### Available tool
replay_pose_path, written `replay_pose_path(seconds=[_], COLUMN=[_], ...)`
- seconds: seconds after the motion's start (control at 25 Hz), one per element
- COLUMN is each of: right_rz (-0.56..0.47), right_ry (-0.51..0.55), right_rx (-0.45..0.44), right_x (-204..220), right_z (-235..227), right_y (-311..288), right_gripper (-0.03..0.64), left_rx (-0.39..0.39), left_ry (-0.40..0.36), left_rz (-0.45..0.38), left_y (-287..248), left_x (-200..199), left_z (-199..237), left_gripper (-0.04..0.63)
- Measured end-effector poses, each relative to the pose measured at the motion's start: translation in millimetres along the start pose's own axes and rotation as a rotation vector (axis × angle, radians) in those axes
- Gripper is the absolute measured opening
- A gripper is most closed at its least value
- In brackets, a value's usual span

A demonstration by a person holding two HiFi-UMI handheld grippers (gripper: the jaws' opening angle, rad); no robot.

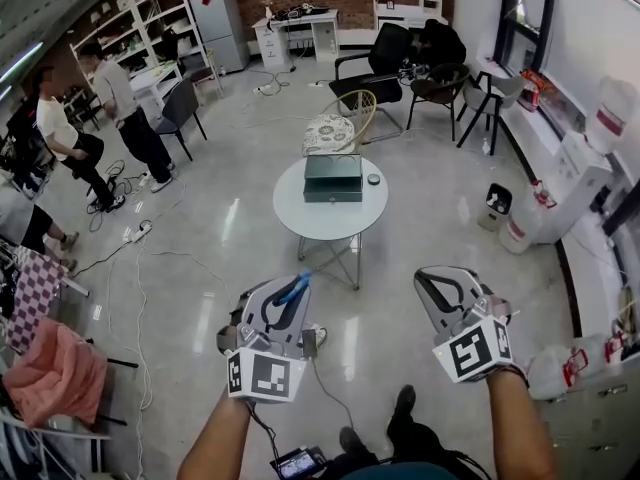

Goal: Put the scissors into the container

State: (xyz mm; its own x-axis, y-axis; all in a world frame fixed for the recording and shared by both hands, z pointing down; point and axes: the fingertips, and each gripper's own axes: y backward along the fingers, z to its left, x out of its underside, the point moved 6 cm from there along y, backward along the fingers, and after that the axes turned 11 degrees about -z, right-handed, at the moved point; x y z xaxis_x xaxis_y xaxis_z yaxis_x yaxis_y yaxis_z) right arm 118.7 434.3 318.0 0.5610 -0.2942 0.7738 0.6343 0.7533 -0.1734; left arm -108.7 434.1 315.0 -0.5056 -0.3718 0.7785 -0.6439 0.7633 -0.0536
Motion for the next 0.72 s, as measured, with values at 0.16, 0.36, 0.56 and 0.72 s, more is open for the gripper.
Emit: replay_pose_path(seconds=[0.16, 0.36, 0.56, 0.72], right_rz=[-0.028, -0.063, -0.095, -0.127], right_ry=[-0.005, -0.019, -0.026, -0.032], right_rx=[-0.017, -0.051, -0.089, -0.106], right_x=[28, 73, 107, 117], right_z=[-45, -109, -158, -188], right_y=[-27, -55, -83, -95], right_gripper=[0.038, 0.038, 0.038, 0.038], left_rx=[-0.019, -0.039, -0.065, -0.080], left_ry=[-0.002, -0.006, -0.009, -0.019], left_rz=[0.034, 0.075, 0.103, 0.131], left_y=[-52, -126, -187, -215], left_x=[8, 6, 5, -1], left_z=[12, 19, 28, 37], left_gripper=[0.064, 0.064, 0.064, 0.064])
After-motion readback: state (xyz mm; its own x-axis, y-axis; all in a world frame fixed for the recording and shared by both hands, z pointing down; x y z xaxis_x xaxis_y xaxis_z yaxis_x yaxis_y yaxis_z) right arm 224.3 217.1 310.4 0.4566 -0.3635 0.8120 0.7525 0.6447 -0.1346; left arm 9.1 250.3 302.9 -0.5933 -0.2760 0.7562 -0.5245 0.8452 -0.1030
